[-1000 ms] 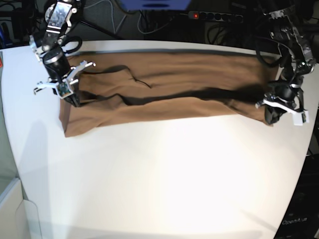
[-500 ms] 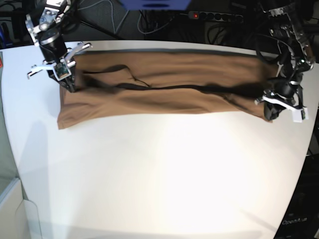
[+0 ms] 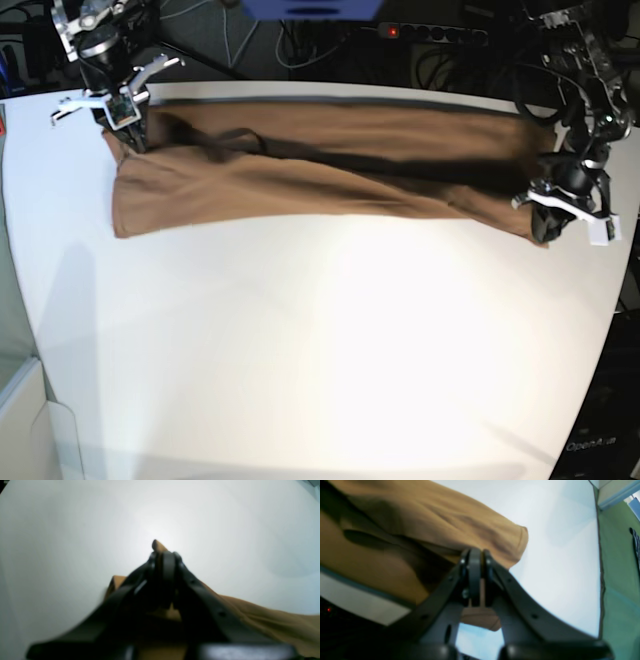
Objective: Fold the T-shirt properly
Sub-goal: 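Hold both strip ends and pull them apart to straighten the strip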
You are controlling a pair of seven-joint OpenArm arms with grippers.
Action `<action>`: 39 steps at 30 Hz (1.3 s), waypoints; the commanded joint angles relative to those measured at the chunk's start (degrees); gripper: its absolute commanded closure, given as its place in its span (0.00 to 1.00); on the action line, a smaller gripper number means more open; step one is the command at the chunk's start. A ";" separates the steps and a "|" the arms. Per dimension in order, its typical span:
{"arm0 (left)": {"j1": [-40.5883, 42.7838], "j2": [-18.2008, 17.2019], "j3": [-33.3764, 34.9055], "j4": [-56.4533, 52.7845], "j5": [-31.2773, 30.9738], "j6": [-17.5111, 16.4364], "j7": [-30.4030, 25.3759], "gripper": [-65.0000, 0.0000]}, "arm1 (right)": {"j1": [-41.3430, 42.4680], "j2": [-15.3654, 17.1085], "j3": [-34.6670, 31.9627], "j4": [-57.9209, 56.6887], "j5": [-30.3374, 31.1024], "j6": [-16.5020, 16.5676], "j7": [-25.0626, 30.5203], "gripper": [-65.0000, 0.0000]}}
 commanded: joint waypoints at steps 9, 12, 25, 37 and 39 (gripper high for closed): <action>0.00 -0.64 -0.29 1.21 -0.71 -0.33 -1.45 0.97 | -1.80 0.23 -0.01 0.79 0.99 -0.49 2.68 0.99; 0.44 -0.64 -0.29 1.30 -0.79 -0.33 -1.45 0.97 | -3.21 0.23 -0.01 0.79 1.07 -0.49 2.85 0.99; 0.61 -0.56 -0.29 1.30 -0.79 -0.33 -1.45 0.97 | -7.78 0.23 -6.51 -1.24 1.07 -0.49 2.59 0.99; 3.16 -1.08 -0.38 1.74 -0.79 -0.33 -1.81 0.97 | -4.35 0.23 -6.08 -5.72 0.99 -0.49 2.68 1.00; 3.43 -1.08 -0.38 1.74 -0.79 -0.33 -1.89 0.97 | -3.65 0.23 -6.08 -5.72 0.90 -0.49 2.59 1.00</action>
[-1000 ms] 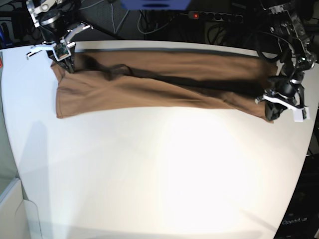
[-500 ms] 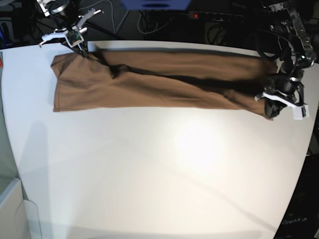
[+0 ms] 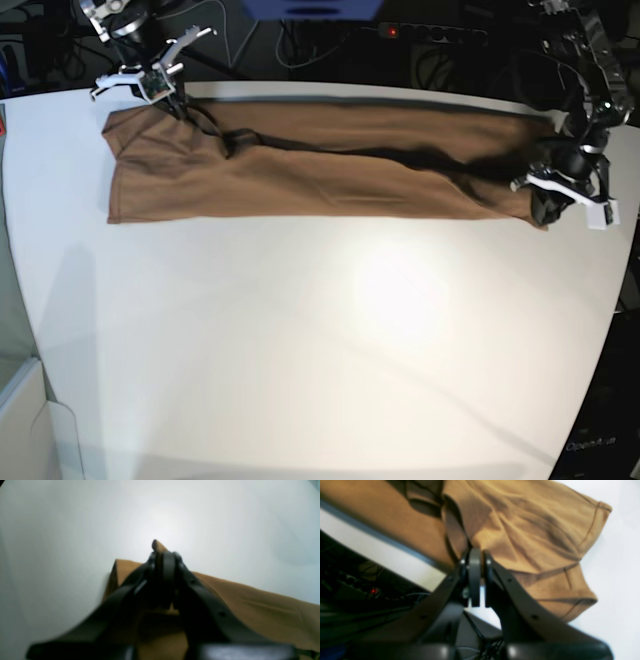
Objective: Fold the T-shirt properly
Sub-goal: 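Hold both strip ends and pull them apart to straighten the strip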
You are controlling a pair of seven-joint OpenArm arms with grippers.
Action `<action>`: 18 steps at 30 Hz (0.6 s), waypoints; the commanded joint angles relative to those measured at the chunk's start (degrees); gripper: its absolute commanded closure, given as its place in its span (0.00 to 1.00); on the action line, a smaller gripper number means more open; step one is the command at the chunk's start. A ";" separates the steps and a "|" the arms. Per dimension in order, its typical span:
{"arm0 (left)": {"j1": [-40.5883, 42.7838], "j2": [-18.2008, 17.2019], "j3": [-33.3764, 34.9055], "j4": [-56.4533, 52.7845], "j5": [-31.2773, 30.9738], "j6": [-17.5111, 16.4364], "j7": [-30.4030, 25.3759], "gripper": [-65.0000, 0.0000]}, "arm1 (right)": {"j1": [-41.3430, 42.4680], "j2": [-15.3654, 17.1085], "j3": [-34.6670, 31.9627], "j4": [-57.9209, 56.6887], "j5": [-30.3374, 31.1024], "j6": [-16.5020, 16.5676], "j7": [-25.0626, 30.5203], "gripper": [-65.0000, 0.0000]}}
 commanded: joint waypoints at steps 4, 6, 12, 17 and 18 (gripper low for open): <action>0.52 -0.84 -0.36 1.10 -0.73 -0.40 -1.21 0.97 | 0.33 0.08 0.13 0.46 0.79 -0.29 1.50 1.00; 1.49 -0.84 -0.36 1.10 -0.73 -0.40 -1.65 0.97 | 0.33 0.08 0.13 0.46 0.79 -0.29 1.50 1.00; 1.93 -1.02 -0.36 0.40 -0.11 -0.49 -1.65 0.97 | 0.33 0.08 0.13 0.46 0.79 -0.29 1.50 1.00; 1.58 -2.16 -0.36 -2.24 -0.29 -0.49 -1.65 0.97 | 0.33 0.08 0.13 0.46 0.79 -0.29 1.50 1.00; 1.58 -2.25 -0.36 -2.59 -0.46 -0.49 -1.65 0.97 | 0.33 0.08 0.13 0.46 0.79 -0.29 1.50 1.00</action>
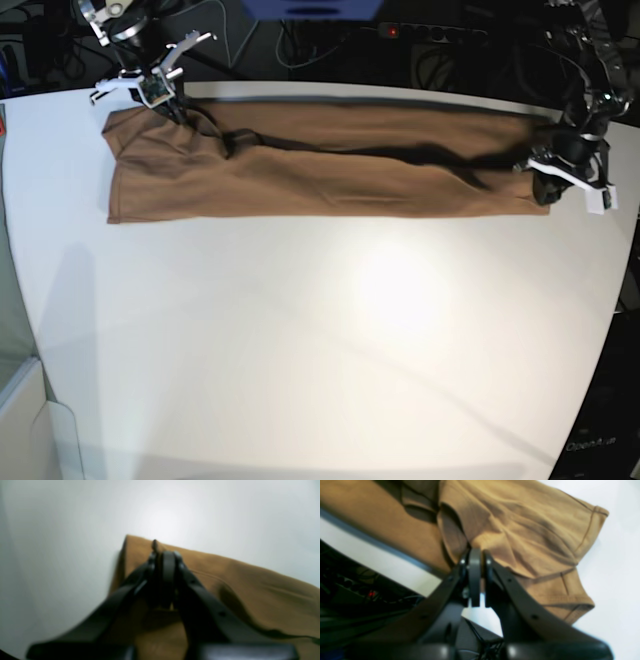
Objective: Fold the T-shirt properly
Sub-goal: 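Hold both strip ends and pull them apart to straighten the strip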
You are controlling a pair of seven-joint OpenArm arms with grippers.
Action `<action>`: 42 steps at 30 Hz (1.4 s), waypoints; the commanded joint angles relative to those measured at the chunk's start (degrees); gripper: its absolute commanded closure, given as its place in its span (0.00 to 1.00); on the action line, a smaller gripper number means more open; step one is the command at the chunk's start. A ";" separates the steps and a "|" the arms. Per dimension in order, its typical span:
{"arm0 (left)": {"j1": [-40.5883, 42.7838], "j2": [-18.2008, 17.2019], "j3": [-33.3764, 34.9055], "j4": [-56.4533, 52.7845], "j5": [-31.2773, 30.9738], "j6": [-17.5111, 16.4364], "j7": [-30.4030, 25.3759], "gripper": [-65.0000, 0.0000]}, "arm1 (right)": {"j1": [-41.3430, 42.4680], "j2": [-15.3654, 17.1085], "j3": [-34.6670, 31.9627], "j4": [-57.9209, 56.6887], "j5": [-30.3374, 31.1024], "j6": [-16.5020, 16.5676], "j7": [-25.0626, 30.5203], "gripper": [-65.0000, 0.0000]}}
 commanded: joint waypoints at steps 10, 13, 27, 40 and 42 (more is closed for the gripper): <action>0.75 -0.92 -0.31 1.37 -0.81 -0.42 -1.26 0.97 | -0.28 0.06 0.13 0.79 0.77 -0.27 1.47 0.99; 0.75 -0.92 -0.31 1.37 -0.90 -0.51 -1.17 0.97 | -0.11 0.06 0.13 0.79 0.77 -0.27 1.47 0.99; 1.11 -3.03 -0.31 1.46 8.24 -14.14 -0.82 0.97 | 0.60 0.06 0.57 0.79 0.68 -0.27 1.47 0.99; -1.62 -3.38 -0.31 1.37 19.93 -21.39 -1.26 0.97 | 1.12 0.06 1.19 0.79 0.68 -0.27 1.47 0.99; -1.79 -3.38 -0.31 1.37 20.64 -21.39 -1.26 0.97 | 1.12 0.06 1.19 0.79 0.68 -0.27 1.39 0.99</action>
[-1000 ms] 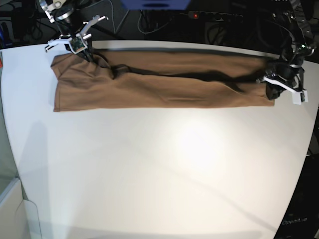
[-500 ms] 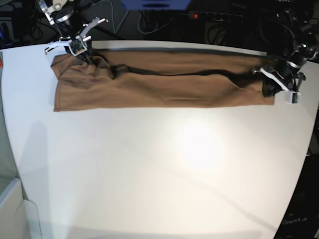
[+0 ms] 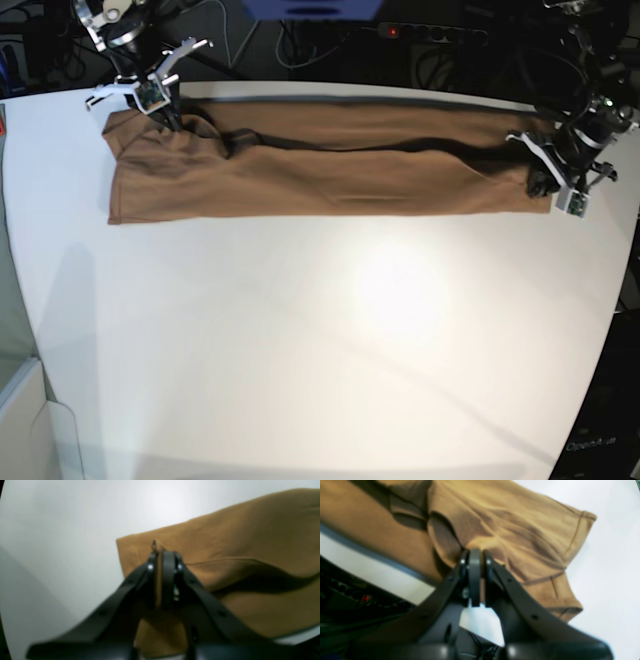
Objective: Fold the T-shirt properly
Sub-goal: 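Hold both strip ends and pull them apart to straighten the strip, then open the left gripper and raise it off the strip end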
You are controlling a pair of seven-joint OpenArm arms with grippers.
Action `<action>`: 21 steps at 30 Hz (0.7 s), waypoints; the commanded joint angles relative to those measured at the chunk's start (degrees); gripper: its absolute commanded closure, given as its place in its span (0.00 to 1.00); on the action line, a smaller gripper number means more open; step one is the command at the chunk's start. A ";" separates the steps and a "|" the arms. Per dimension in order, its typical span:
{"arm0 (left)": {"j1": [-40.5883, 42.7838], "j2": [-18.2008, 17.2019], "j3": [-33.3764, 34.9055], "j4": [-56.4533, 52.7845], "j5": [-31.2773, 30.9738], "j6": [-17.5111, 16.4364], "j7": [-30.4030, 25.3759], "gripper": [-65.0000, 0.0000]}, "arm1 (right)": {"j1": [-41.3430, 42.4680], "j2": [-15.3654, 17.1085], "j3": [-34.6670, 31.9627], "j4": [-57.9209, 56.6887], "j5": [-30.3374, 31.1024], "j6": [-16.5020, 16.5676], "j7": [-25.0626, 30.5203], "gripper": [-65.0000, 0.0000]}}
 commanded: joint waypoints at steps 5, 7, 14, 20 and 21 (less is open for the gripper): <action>-0.40 -0.89 -0.42 0.78 -0.54 0.10 -1.06 0.96 | -0.32 0.08 0.18 0.75 0.90 -0.29 1.43 0.94; -0.40 -0.98 -0.42 0.69 -0.54 0.10 -0.98 0.95 | -0.32 0.08 0.18 0.75 0.99 -0.29 1.43 0.84; 0.13 -0.71 -1.83 1.22 -0.63 0.10 -1.06 0.63 | -0.32 0.08 0.18 0.75 0.99 -0.29 1.43 0.69; -0.31 0.52 -10.09 1.22 -0.54 0.10 -0.62 0.61 | -0.32 0.08 0.27 0.84 1.07 -0.29 1.52 0.69; -0.40 0.61 -11.59 1.22 -0.54 0.10 -0.62 0.61 | -0.32 0.08 0.27 0.84 1.07 -0.29 1.78 0.69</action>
